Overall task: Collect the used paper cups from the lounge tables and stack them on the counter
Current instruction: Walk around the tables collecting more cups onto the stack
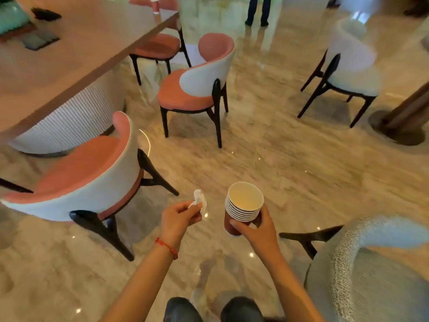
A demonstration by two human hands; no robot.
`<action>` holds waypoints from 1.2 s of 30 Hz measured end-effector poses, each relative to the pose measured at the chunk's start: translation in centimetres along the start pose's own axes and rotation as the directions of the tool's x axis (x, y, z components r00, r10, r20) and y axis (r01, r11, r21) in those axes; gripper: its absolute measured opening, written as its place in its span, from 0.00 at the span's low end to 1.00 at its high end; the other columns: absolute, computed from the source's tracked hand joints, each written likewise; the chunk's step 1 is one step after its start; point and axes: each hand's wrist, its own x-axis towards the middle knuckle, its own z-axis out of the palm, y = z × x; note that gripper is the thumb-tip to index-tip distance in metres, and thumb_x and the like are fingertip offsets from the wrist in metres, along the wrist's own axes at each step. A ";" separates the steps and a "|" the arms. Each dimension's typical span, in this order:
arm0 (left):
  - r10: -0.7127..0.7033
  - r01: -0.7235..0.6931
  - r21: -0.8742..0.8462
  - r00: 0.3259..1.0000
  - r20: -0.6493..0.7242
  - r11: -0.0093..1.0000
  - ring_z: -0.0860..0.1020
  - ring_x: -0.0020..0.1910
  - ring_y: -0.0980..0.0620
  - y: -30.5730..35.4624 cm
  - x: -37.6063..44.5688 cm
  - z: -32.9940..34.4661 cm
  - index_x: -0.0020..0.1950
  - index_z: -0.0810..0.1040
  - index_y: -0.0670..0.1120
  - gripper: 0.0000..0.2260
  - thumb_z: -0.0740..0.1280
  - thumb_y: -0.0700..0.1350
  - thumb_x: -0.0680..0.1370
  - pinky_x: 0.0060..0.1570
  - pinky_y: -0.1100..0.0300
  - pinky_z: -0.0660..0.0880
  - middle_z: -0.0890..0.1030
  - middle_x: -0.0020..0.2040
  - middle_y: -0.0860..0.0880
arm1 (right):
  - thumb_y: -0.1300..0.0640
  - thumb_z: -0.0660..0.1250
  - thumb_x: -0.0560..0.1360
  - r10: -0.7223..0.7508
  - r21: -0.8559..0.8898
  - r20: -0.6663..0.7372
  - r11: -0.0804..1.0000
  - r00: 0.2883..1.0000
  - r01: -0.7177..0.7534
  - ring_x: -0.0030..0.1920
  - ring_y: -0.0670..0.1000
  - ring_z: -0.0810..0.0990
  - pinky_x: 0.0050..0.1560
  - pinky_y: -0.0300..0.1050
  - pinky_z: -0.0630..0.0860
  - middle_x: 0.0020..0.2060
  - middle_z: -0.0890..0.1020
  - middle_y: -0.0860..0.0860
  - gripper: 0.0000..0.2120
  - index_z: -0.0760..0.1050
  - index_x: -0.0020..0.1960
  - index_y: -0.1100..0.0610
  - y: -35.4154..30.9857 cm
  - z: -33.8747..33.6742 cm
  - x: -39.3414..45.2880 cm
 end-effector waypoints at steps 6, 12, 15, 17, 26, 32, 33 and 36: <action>-0.015 0.008 0.048 0.986 0.165 0.999 0.82 0.35 0.53 2.9 5.6 6.4 0.36 0.82 0.47 0.05 0.70 0.39 0.72 0.34 0.66 0.78 0.83 0.36 0.45 | 0.55 0.79 0.61 0.040 0.024 -0.180 0.999 0.983 -0.036 0.53 0.29 0.74 0.45 0.27 0.73 0.52 0.76 0.31 0.33 0.67 0.56 0.33 -1.0 -3.5 4.9; -0.044 0.029 0.064 0.967 0.250 0.998 0.82 0.31 0.55 4.9 11.8 14.9 0.36 0.83 0.46 0.06 0.70 0.37 0.72 0.32 0.67 0.77 0.84 0.31 0.49 | 0.56 0.79 0.62 0.055 0.055 -0.258 0.998 0.965 -0.043 0.57 0.38 0.75 0.50 0.35 0.73 0.54 0.76 0.34 0.31 0.68 0.55 0.33 -1.1 -8.0 12.1; -0.056 0.035 0.078 0.959 0.279 0.996 0.82 0.32 0.54 6.1 14.8 19.7 0.39 0.83 0.44 0.04 0.70 0.38 0.72 0.32 0.67 0.77 0.84 0.31 0.48 | 0.58 0.79 0.62 0.067 0.072 -0.281 0.996 0.957 -0.048 0.58 0.39 0.74 0.52 0.34 0.73 0.55 0.75 0.35 0.32 0.66 0.55 0.34 -1.4 -10.4 16.3; -0.061 0.035 0.090 0.951 0.303 0.995 0.82 0.33 0.52 7.0 16.6 22.6 0.39 0.83 0.45 0.04 0.70 0.38 0.72 0.34 0.65 0.78 0.83 0.34 0.45 | 0.58 0.79 0.62 0.078 0.080 -0.298 0.995 0.951 -0.057 0.57 0.37 0.74 0.51 0.33 0.73 0.55 0.74 0.34 0.33 0.66 0.55 0.34 -1.7 -12.2 18.9; -0.065 0.019 0.125 0.924 0.377 0.992 0.83 0.35 0.51 12.7 23.4 32.3 0.39 0.83 0.46 0.04 0.70 0.38 0.72 0.34 0.65 0.78 0.84 0.35 0.45 | 0.59 0.79 0.62 0.083 0.086 -0.393 0.995 0.916 -0.053 0.55 0.38 0.77 0.49 0.34 0.76 0.54 0.78 0.38 0.32 0.68 0.57 0.38 -4.5 -18.1 28.4; -0.095 -0.002 0.197 0.872 0.480 0.980 0.82 0.38 0.48 16.3 29.2 39.1 0.45 0.83 0.40 0.04 0.70 0.38 0.72 0.38 0.63 0.80 0.83 0.39 0.41 | 0.61 0.79 0.62 0.096 0.098 -0.507 0.994 0.857 -0.053 0.52 0.41 0.79 0.47 0.35 0.77 0.51 0.79 0.40 0.31 0.69 0.56 0.40 -6.0 -20.6 35.0; -0.103 -0.007 0.209 0.855 0.508 0.978 0.82 0.38 0.48 16.9 30.1 40.3 0.45 0.83 0.41 0.03 0.70 0.38 0.72 0.38 0.63 0.80 0.83 0.39 0.41 | 0.60 0.79 0.62 0.105 0.106 -0.537 0.993 0.837 -0.056 0.52 0.42 0.79 0.47 0.36 0.77 0.51 0.80 0.40 0.31 0.69 0.56 0.40 -6.2 -20.9 36.0; -0.106 -0.049 0.245 0.808 0.580 0.968 0.81 0.37 0.49 19.0 32.7 44.1 0.41 0.83 0.43 0.03 0.70 0.37 0.72 0.37 0.65 0.79 0.83 0.38 0.41 | 0.61 0.78 0.62 0.104 0.130 -0.621 0.991 0.777 -0.028 0.50 0.44 0.79 0.47 0.38 0.77 0.50 0.80 0.43 0.30 0.69 0.56 0.41 -7.0 -22.1 38.9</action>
